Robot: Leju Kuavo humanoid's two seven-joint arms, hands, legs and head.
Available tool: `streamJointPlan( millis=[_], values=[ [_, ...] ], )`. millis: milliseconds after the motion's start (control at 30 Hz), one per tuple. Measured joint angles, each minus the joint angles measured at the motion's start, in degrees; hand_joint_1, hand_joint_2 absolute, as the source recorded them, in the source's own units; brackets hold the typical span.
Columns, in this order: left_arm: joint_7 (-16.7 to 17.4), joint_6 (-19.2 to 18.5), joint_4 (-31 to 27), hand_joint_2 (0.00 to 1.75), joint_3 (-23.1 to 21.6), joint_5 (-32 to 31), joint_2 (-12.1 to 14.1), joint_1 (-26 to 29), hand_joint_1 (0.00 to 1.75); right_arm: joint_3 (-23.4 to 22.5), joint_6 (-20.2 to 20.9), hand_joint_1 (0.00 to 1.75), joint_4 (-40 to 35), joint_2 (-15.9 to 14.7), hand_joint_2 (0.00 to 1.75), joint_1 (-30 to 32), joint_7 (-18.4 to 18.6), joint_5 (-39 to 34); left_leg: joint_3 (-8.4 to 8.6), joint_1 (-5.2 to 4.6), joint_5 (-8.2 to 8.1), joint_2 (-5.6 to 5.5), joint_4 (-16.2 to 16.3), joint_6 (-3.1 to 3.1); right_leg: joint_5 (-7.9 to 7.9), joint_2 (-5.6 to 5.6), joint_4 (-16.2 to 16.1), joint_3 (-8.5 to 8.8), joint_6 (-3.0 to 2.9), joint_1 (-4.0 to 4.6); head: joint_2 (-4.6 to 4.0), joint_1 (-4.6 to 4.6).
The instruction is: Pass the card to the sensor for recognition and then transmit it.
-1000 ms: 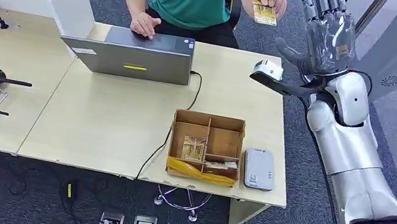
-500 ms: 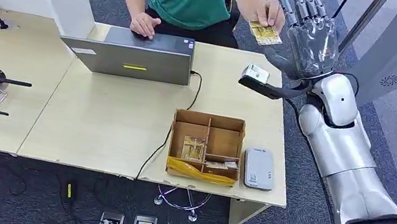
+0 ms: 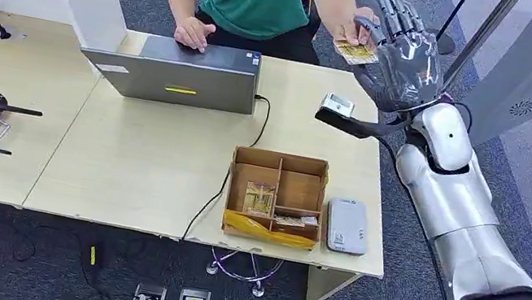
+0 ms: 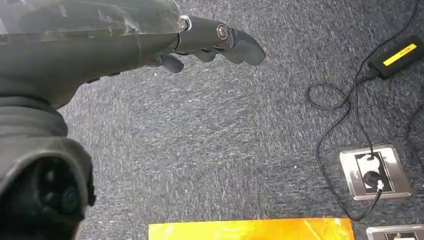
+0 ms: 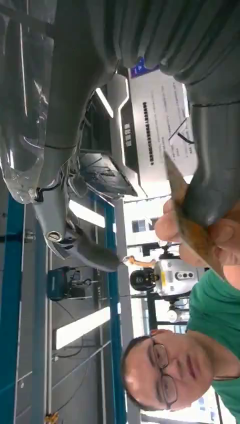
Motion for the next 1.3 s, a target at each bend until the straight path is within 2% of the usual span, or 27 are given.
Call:
streamJointPlan(
  millis=[633, 800, 967, 1300],
  values=[
    [0.11, 0.39, 0.0, 0.0, -0.31, 1.05, 0.22, 0.02, 0.0, 0.24, 6.04, 1.75, 0.57, -0.09, 1.75, 0.6, 0.83, -1.88, 0.02, 0.0, 0.0, 0.01, 0.01, 0.0, 0.0, 0.03, -0.01, -0.02, 0.0, 0.0, 0.0, 0.0],
    [0.22, 1.2, 0.0, 0.0, -0.31, 1.86, 0.15, 0.05, 0.0, -0.02, 10.91, 1.75, -1.47, -1.09, 1.75, 1.85, 1.53, -5.69, 0.03, 0.0, 0.0, 0.01, 0.02, 0.0, 0.0, 0.03, -0.01, -0.03, 0.0, 0.0, 0.0, 0.02],
    [0.3, 1.77, 0.0, 0.0, -0.28, 2.62, 0.04, 0.11, 0.0, -1.14, 17.95, 1.75, -5.4, -3.35, 1.75, 4.08, 3.89, -12.42, 0.02, -0.01, -0.01, 0.01, 0.02, 0.0, 0.0, 0.02, -0.03, -0.03, 0.0, -0.01, 0.0, 0.02],
    [0.65, 3.23, 0.02, 0.0, -0.28, 3.76, -0.07, 0.18, 0.0, -4.42, 25.78, 1.75, -9.77, -8.13, 1.75, 9.4, 5.81, -25.23, 0.01, -0.01, -0.01, 0.02, 0.02, 0.0, 0.0, 0.03, -0.04, -0.04, 0.0, -0.01, 0.0, 0.0]
  ],
)
